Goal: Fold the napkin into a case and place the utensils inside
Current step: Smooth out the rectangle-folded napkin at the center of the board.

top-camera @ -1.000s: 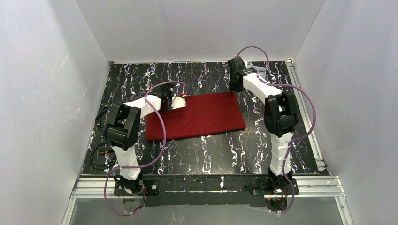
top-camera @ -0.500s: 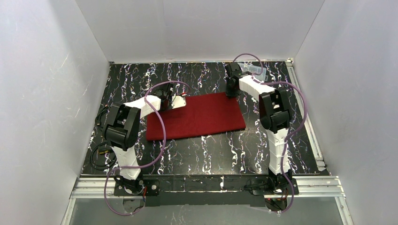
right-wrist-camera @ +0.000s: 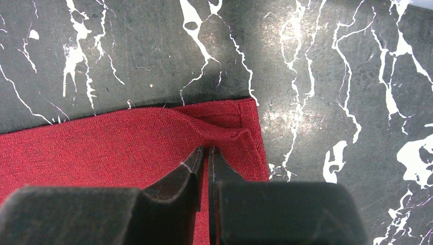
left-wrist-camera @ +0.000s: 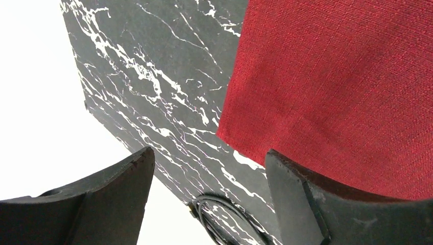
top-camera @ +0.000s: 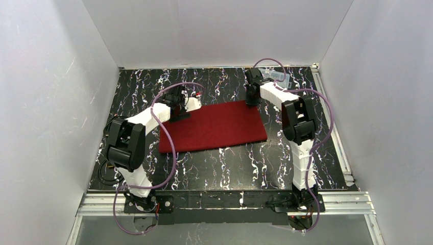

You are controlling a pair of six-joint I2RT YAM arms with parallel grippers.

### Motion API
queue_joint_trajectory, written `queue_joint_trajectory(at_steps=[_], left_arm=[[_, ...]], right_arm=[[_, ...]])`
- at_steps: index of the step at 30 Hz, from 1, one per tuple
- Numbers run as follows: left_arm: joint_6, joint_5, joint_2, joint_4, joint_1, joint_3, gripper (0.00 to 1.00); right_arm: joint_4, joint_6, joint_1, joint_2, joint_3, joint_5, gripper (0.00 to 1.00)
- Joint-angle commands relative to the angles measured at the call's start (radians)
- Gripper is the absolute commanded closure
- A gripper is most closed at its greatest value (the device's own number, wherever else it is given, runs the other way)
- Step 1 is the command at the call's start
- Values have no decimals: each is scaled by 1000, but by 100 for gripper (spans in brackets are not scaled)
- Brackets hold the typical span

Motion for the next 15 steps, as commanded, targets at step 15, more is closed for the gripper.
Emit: queue_joint_trajectory(at_steps=[15], left_arm=[[-306,913,-266,-717,-46,54,30]], right_arm=[[6,2,109,-339,-213,-243,72]])
